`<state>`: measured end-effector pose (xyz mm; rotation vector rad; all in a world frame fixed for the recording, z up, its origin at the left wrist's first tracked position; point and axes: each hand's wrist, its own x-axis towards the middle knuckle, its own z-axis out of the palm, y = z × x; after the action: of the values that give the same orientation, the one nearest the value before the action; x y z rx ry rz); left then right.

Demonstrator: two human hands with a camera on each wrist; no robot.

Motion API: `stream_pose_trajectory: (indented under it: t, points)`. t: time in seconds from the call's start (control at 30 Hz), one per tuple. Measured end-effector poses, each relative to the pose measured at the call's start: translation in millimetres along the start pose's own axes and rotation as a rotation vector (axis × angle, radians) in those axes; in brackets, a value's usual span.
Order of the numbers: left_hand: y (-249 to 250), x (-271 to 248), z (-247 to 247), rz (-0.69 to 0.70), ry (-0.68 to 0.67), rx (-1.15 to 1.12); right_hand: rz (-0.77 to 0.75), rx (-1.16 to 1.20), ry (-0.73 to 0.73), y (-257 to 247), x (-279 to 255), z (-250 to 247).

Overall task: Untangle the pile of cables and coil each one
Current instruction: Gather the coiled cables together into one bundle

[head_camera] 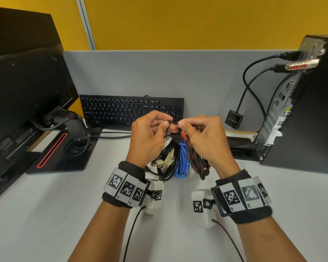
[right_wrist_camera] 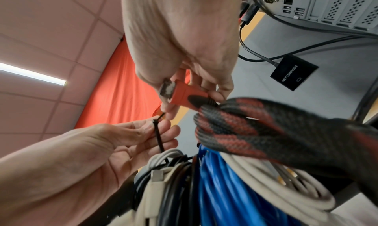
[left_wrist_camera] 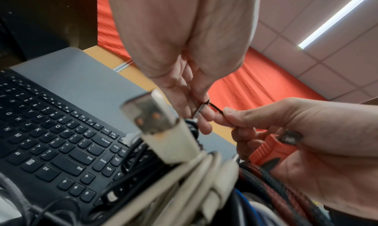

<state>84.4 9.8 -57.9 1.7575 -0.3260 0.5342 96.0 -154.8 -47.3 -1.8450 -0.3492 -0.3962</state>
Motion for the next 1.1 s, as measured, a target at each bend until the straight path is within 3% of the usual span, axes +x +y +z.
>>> stream_pose_trajectory:
  t: [0.47,0.8,0.97,1.1]
  points:
    - [3,-1,1,-0.001,0.006,0.018,0.004,0.013,-0.003,-1,-1,-1]
    - [6,-2,2,0.078,0.044,0.171,-0.07,-0.049,-0.024,1,-1,-1]
    - [10,-2,-3,-0.059,0.07,0.108,-0.063,-0.012,-0.048,2,-1,-3]
    - [15,-1,-12,-0.246,-0.02,0.058,-0.077,0.001,-0.105,1,-2,-3]
